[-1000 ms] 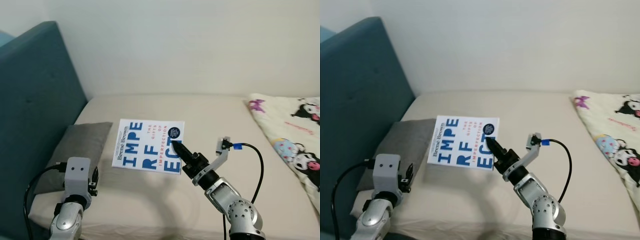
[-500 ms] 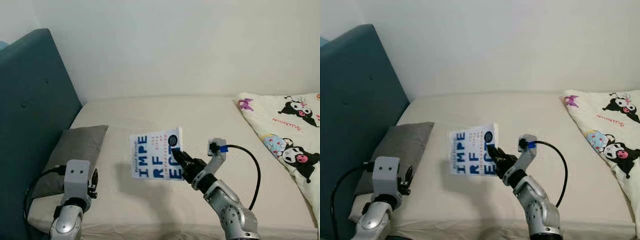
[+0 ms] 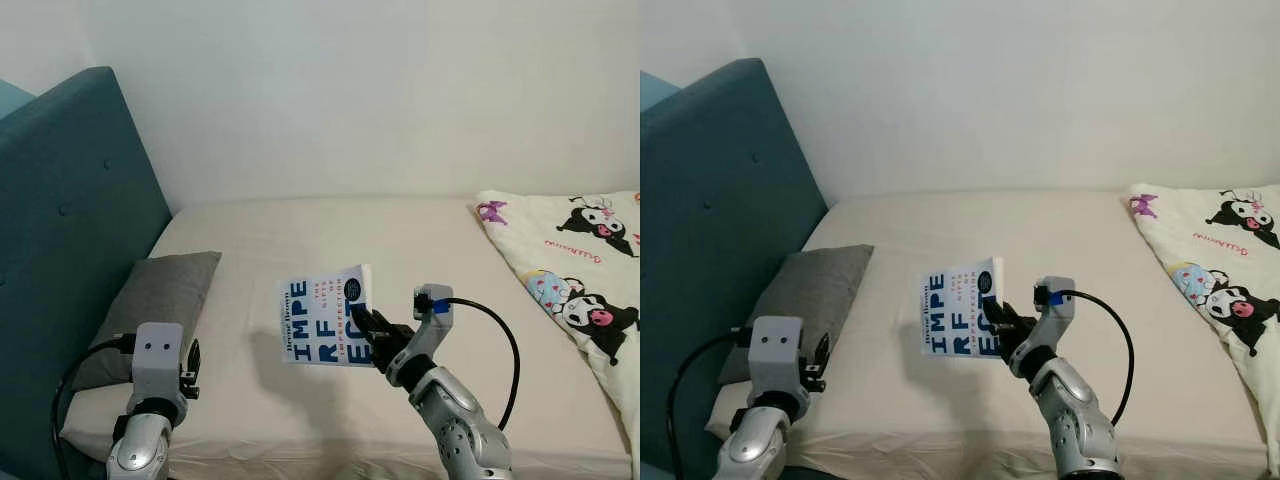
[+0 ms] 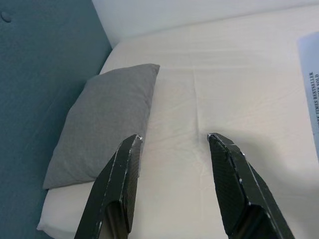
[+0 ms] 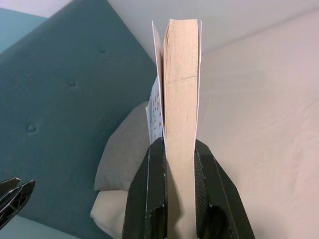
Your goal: Clean up the room
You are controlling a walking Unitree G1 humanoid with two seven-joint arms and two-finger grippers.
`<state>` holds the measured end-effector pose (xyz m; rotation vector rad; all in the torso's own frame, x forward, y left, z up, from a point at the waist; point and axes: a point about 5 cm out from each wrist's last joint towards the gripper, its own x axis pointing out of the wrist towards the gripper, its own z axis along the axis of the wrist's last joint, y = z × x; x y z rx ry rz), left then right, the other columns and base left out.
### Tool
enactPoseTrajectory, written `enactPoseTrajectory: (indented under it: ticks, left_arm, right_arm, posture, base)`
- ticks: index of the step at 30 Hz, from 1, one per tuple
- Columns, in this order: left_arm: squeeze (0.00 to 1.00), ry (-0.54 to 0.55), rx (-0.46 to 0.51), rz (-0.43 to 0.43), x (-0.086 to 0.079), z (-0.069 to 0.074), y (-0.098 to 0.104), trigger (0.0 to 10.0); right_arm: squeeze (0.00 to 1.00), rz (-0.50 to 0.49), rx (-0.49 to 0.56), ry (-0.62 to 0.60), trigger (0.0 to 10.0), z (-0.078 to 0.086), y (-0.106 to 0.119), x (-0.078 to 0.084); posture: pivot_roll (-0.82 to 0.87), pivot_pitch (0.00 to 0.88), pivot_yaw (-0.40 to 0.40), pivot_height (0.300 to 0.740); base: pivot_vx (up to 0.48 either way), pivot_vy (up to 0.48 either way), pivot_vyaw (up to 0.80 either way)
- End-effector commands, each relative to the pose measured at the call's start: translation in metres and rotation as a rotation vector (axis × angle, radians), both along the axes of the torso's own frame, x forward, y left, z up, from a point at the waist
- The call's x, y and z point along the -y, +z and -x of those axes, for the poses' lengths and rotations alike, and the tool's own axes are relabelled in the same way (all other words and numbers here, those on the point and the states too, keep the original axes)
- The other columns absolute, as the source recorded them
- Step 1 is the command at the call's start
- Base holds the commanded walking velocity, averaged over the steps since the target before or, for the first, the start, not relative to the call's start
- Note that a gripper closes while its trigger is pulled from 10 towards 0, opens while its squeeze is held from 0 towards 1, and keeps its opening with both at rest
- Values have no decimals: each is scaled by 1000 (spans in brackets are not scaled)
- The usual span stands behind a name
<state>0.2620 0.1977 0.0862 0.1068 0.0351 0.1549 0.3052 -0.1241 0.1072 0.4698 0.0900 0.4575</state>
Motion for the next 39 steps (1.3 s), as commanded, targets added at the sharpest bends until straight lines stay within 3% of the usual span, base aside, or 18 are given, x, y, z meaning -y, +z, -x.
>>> enactPoseTrajectory:
  ticks: [1,6,12,26,39]
  left_arm:
    - [0,7,-6,-29,-2,1,-2,10000]
    - [0,0,-4,-39,1,-2,-1,10000]
    - [0,28,-9,20,1,-2,-4,10000]
    - [0,13,-4,-46,-3,-1,-2,10000]
    - [0,-13,-4,-16,6,-7,-2,10000]
  right_arm:
    - [0,-7,47,4,10000,0,3,-3]
    - [0,8,57,12,10000,0,3,-4]
    - [0,15,66,10,10000,0,4,-3]
    - [0,18,74,-5,10000,2,1,-4]
    - [0,31,68,-56,10000,-2,-1,5]
  posture:
    - [31,110,21,710]
    - [29,110,22,710]
    - [25,111,22,710]
    - [29,112,18,710]
    - [19,102,25,710]
  base:
    - [0,-480,0]
    - [0,-480,640]
    - [0,-119,800]
    - [0,0,0]
    - [0,0,0]
